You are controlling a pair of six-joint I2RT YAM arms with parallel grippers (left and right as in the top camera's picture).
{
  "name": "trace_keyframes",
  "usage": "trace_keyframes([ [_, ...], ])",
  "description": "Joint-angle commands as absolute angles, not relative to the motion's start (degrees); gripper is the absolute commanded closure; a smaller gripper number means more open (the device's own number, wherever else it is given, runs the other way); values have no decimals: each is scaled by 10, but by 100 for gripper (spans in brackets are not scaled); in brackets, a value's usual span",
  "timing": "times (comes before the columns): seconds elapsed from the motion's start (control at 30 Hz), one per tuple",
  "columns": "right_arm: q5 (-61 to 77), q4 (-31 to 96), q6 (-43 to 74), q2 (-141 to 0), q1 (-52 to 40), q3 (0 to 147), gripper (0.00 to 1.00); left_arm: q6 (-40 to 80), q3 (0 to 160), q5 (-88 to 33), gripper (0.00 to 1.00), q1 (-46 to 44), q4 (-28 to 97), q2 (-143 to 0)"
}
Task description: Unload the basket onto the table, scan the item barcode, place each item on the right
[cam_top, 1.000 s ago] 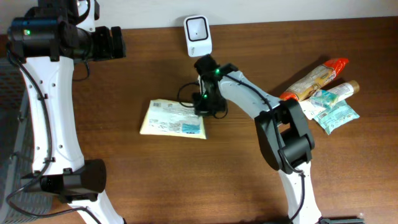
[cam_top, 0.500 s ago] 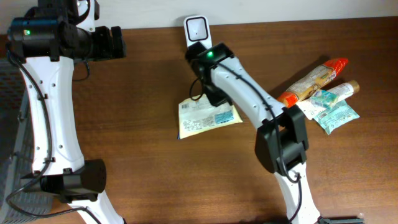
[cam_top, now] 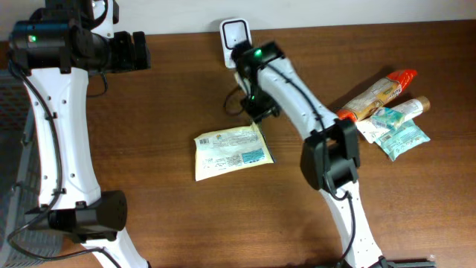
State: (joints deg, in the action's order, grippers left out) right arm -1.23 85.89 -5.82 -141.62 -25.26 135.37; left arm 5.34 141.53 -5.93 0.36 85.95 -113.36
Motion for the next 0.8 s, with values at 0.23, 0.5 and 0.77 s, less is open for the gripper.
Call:
trace_keyframes([
  [0.23, 199, 972, 86, -1309, -247, 1397, 43, 44, 1420, -60, 1, 7, 858, -1130],
  [0.5, 158, 886, 366, -1303, -319, 1308, 1, 44, 1420, -60, 1, 7, 858, -1130],
  [0.77, 107, 812, 578, -1305, -314, 1095, 1, 44, 1420, -60, 1, 7, 858, -1130],
])
